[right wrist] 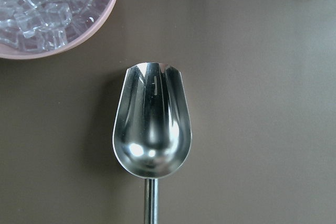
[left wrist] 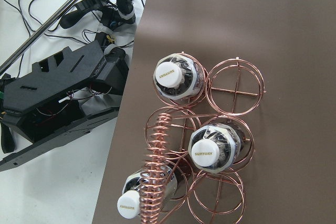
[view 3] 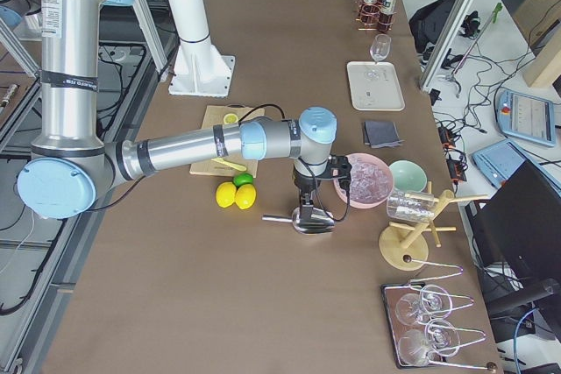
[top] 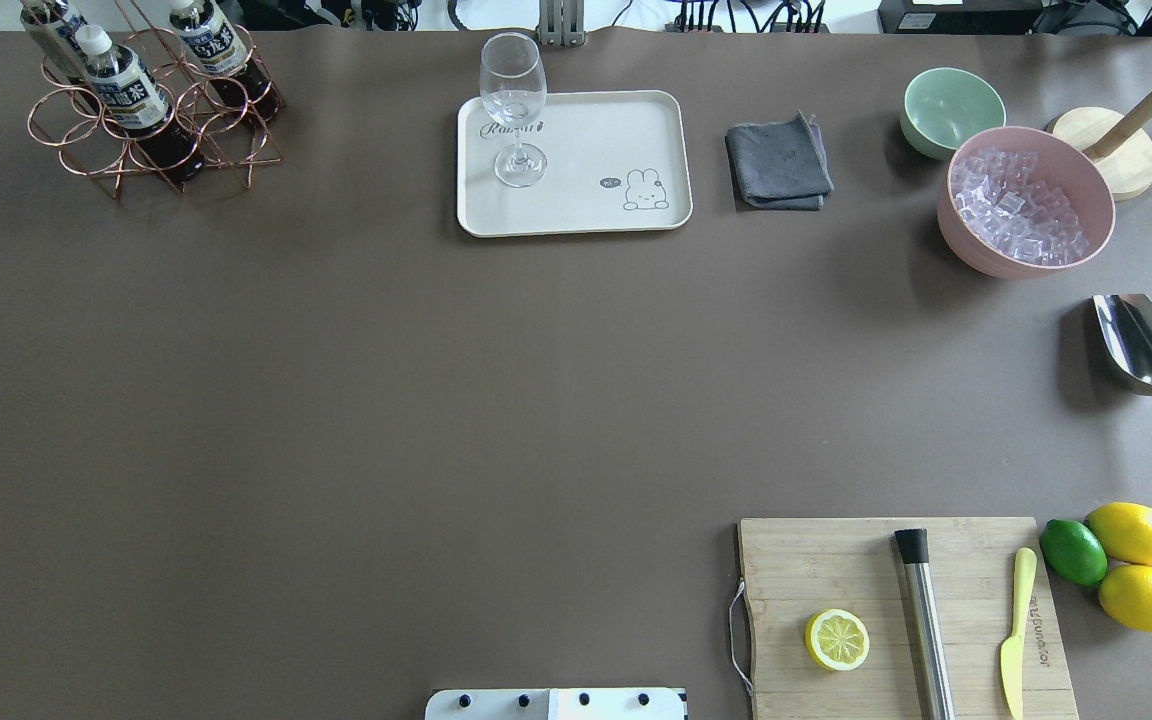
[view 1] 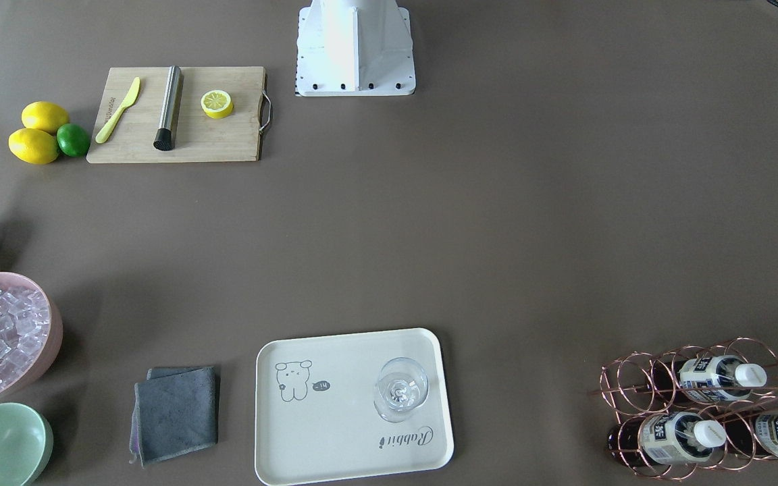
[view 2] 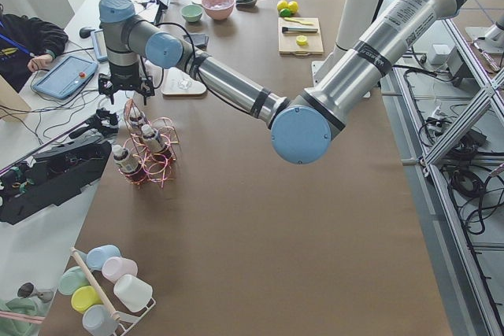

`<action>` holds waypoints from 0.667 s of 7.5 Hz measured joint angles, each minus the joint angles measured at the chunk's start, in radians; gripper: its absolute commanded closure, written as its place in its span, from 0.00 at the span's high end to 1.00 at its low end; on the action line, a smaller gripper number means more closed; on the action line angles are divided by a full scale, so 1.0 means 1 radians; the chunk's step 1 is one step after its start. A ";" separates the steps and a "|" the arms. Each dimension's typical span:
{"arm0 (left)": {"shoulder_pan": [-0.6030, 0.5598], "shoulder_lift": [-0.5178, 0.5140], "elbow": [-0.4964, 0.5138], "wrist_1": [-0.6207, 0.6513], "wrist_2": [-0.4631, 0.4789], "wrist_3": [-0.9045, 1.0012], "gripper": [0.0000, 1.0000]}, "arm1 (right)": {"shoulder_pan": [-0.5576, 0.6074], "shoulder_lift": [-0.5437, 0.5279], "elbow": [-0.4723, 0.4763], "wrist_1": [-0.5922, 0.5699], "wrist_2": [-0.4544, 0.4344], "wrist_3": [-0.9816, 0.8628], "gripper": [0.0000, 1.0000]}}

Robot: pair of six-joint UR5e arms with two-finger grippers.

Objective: Take tea from basket to plate

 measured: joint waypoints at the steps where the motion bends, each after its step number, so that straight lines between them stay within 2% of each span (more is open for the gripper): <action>1: 0.000 -0.022 0.040 -0.001 -0.008 0.015 0.98 | -0.011 0.011 0.001 -0.001 0.000 0.003 1.00; 5: 0.025 -0.058 0.117 -0.042 -0.013 0.017 0.96 | -0.026 0.031 0.007 -0.025 0.005 0.011 1.00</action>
